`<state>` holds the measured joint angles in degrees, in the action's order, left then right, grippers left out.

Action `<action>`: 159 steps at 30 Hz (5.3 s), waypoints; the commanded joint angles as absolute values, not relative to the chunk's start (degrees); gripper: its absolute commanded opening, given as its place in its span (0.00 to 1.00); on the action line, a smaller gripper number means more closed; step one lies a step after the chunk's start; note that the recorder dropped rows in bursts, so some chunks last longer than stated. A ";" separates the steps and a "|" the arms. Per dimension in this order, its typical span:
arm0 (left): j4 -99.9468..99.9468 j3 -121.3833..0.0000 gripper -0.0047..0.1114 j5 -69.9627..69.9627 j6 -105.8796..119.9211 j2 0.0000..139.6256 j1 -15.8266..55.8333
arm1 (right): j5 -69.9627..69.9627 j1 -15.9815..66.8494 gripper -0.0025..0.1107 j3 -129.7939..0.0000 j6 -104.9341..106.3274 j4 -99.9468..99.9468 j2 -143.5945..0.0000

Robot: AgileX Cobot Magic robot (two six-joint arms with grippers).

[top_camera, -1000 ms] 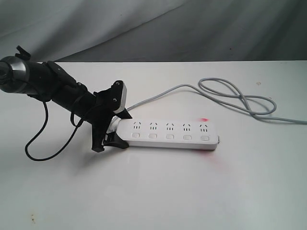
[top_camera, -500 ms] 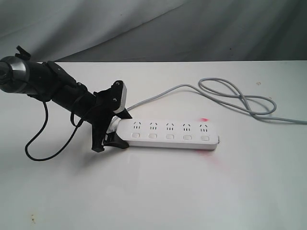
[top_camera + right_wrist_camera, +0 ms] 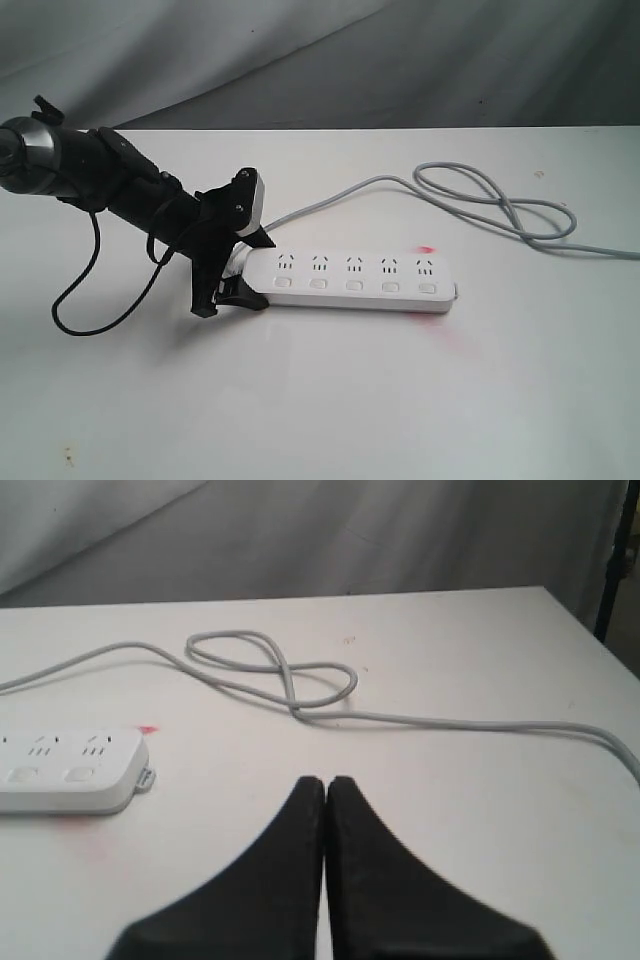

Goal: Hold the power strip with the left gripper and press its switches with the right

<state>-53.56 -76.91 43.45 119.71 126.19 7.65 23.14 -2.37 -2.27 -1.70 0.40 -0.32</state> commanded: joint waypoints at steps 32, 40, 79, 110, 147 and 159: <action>-54.08 -77.02 0.04 43.31 119.95 126.12 7.97 | 19.31 -2.86 0.02 0.00 -2.15 -0.34 0.00; -54.08 -77.02 0.04 43.31 119.95 126.12 7.97 | 19.31 -2.86 0.02 0.00 -2.15 -0.34 0.00; -50.40 -77.02 0.23 43.63 103.45 93.25 7.97 | 19.31 -2.86 0.02 0.00 -2.04 0.00 0.00; -27.46 -77.02 0.04 26.71 7.64 59.58 7.97 | 19.31 -2.86 0.02 0.00 -2.18 0.00 0.00; 2.41 -33.20 0.04 14.69 0.00 21.43 7.97 | 19.31 -2.86 0.02 0.00 -2.18 0.00 0.00; 2.18 -12.14 0.04 9.54 0.00 8.07 6.85 | 19.31 -2.86 0.02 0.00 -2.18 0.00 0.00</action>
<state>1.93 -14.93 10.56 0.58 10.88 7.65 19.77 -2.37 -0.21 -1.93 0.00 -0.32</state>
